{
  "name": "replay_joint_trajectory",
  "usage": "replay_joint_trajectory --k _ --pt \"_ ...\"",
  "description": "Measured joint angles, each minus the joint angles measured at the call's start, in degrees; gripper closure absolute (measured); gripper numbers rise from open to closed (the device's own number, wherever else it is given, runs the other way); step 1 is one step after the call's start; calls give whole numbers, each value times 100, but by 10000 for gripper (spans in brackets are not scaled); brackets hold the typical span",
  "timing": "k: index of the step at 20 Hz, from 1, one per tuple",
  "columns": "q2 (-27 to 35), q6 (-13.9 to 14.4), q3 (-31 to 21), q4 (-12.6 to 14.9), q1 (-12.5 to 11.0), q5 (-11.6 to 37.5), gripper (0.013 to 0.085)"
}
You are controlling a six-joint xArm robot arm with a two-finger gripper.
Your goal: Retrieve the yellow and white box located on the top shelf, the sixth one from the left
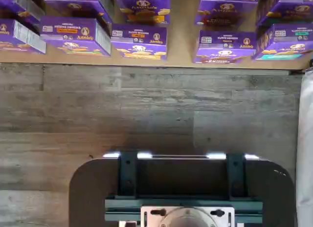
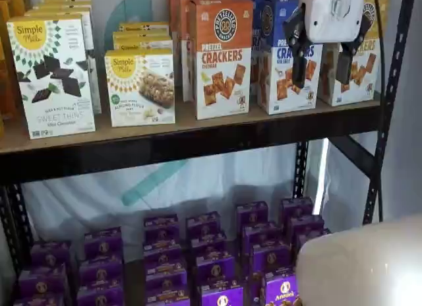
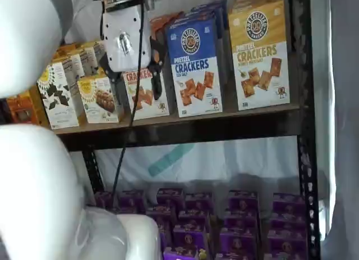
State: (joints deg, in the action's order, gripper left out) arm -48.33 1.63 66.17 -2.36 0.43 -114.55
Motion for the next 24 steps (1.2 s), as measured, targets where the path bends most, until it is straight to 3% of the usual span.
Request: replay_joint_trajectory --k 1,2,3,5,9,11,16,20,24 --pt "-17 -75 -19 -151 -135 16 130" --pt "-79 -280 -87 -593 -553 72 130" --pt "-118 -365 -123 -773 -700 109 130" --pt "-159 -367 -159 -824 -694 132 130" --pt "-225 -273 -231 -636 -515 125 130" --pt "-282 -242 -301 -340 -361 208 130" --pt "-376 -652 -436 188 -595 618 130" --pt "-284 -1261 -436 392 -1164 942 130" --pt "-49 -2135 -426 226 -2123 1504 130"
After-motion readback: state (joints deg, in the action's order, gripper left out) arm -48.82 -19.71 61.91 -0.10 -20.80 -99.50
